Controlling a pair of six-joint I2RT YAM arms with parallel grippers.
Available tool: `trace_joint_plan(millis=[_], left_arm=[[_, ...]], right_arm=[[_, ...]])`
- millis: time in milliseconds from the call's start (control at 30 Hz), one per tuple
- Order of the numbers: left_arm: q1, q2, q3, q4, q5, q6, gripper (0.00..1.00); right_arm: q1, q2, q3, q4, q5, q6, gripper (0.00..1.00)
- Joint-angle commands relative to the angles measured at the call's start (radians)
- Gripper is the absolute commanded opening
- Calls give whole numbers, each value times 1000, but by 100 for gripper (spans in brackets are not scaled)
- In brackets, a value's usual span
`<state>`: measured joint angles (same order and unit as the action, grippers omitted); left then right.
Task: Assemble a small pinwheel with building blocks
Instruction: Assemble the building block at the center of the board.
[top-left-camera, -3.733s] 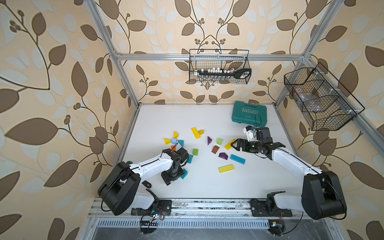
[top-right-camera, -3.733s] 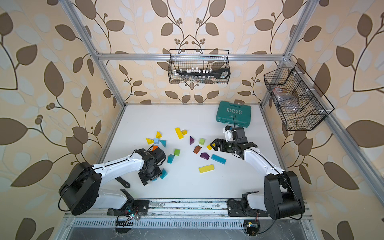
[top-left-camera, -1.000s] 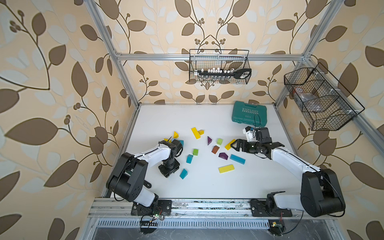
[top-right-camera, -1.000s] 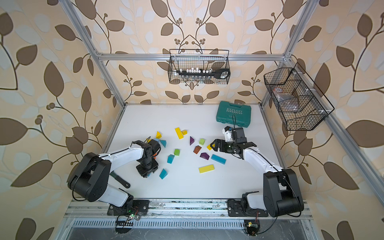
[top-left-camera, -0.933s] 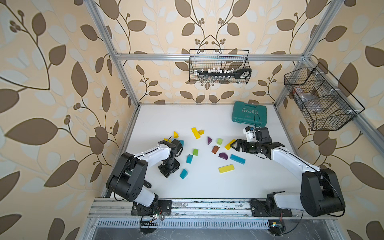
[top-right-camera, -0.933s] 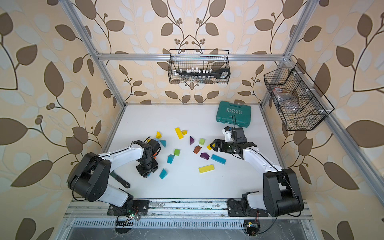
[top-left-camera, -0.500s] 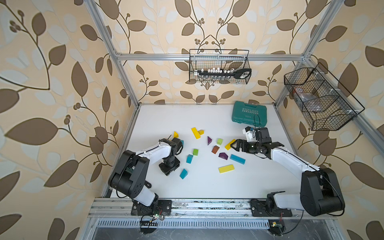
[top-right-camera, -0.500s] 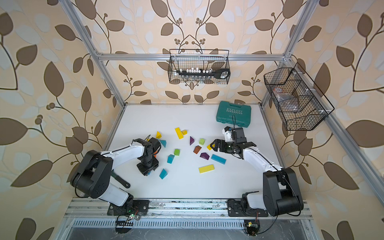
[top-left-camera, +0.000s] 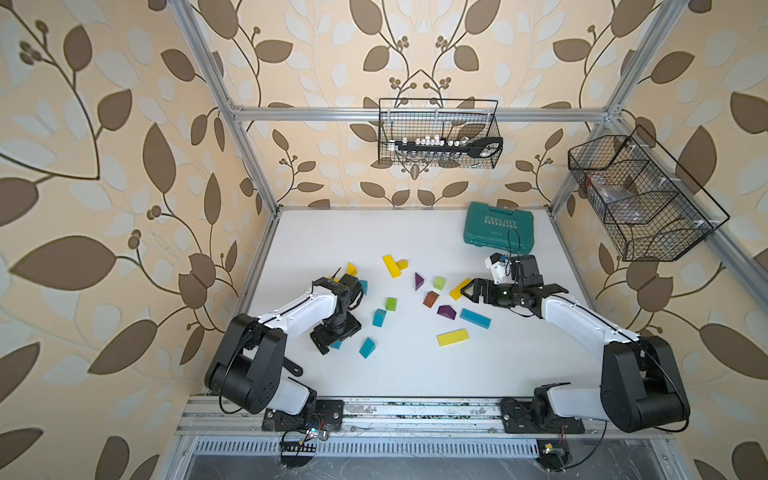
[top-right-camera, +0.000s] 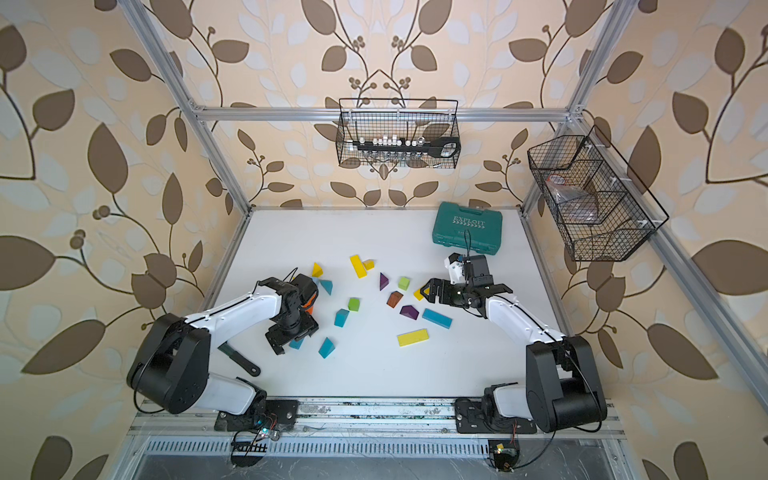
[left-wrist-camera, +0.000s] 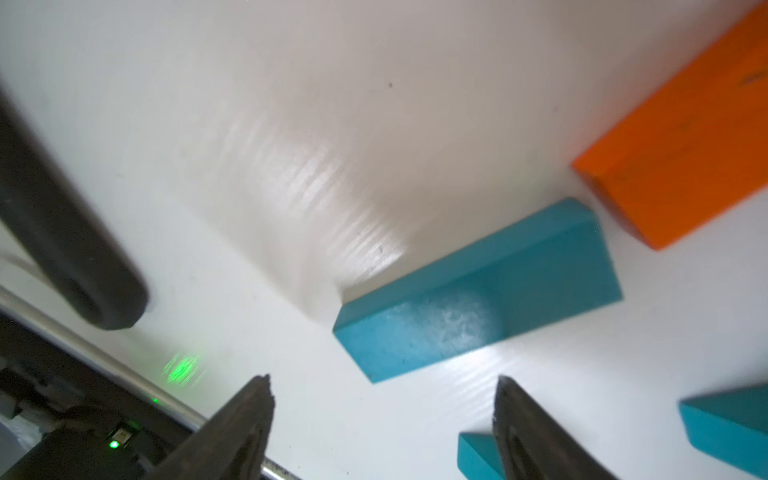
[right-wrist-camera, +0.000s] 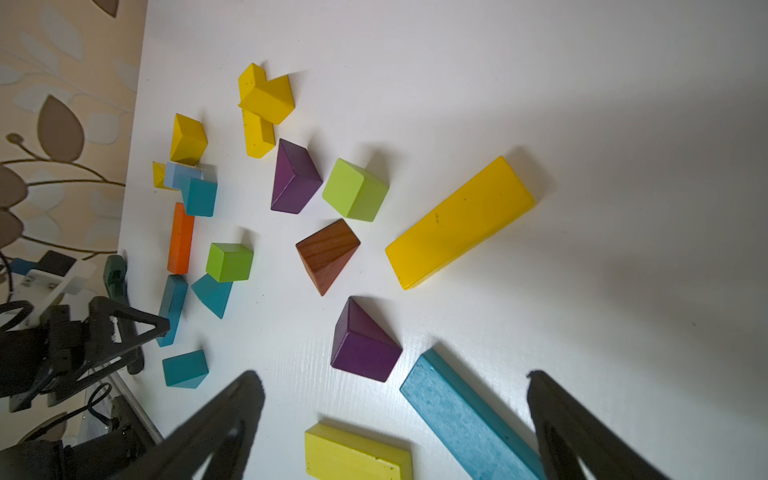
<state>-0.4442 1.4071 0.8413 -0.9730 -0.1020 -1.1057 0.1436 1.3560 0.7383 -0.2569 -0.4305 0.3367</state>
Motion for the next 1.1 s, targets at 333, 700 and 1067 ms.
trace_joint_plan(millis=[333, 700, 1067], left_arm=[[3, 148, 185, -97, 15, 531, 91], [69, 275, 173, 17, 27, 580, 73], [116, 286, 138, 82, 79, 587, 54]], right_arm=[[-3, 5, -14, 15, -8, 6, 100], [-3, 20, -9, 13, 6, 3, 100], [-3, 37, -3, 11, 15, 1, 99]])
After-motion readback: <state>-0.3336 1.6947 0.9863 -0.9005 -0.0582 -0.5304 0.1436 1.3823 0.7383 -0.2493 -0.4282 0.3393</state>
